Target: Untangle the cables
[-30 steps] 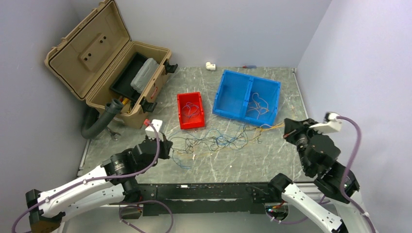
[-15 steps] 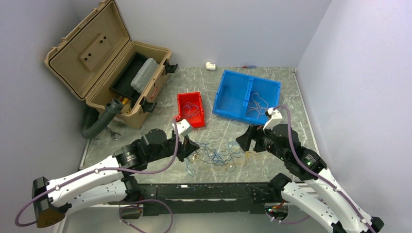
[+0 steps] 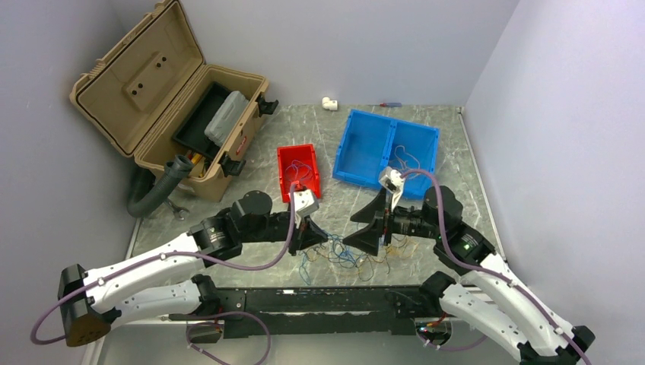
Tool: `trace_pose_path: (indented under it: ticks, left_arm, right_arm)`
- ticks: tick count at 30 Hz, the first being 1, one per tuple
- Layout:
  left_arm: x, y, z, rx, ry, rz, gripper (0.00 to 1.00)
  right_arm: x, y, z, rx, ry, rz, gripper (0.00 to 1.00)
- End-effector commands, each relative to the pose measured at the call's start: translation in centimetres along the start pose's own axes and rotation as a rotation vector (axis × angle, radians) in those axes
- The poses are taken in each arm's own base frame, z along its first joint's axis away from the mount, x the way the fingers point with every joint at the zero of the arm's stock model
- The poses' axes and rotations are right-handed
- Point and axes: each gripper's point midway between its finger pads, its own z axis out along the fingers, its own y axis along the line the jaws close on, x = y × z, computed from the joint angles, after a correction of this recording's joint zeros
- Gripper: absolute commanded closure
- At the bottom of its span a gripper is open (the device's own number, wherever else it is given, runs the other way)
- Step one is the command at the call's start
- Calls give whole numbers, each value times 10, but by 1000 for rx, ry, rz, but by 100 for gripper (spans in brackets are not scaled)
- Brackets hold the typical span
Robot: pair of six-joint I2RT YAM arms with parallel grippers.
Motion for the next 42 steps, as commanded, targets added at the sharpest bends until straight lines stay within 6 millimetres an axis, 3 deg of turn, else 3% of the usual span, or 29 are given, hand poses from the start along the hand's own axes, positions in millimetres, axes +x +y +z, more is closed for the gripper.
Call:
trace_pose_path:
  ticks: [1, 6, 10, 24, 28, 32, 33, 34, 36, 40, 42]
  left_arm:
    - [-20, -13, 2, 69, -28, 41, 100]
    - [-20, -8, 5, 44, -25, 44, 100]
    - [-21, -5, 6, 32, -24, 47, 100]
    - [-20, 1, 10, 4, -21, 40, 100]
    - [-18, 3, 10, -6, -22, 34, 100]
    - [-18, 5, 10, -16, -22, 32, 100]
    - [-17, 6, 10, -20, -22, 32, 100]
    - [-17, 7, 9, -27, -21, 31, 99]
    - [-18, 9, 7, -45, -33, 32, 90]
    - [-19, 18, -1, -111, -76, 19, 46]
    - [-22, 23, -6, -143, -112, 14, 34]
  right_arm:
    - [-17, 19, 7, -141, -41, -132, 18]
    - [-22, 27, 10, -198, -52, -146, 22]
    - [-15, 24, 15, -198, -15, -126, 30]
    - [-8, 12, 32, -94, 23, -131, 39]
    - [-3, 10, 38, -60, 47, -142, 53]
    - [-7, 11, 40, -30, 45, -146, 93]
    - [-13, 12, 38, -21, 26, -149, 100]
    - [-20, 13, 36, -11, 0, -150, 100]
    - [-37, 17, 28, 12, -63, -160, 100]
    - [-74, 25, 10, 66, -166, -180, 100]
    - [-84, 27, 5, 86, -177, -181, 100]
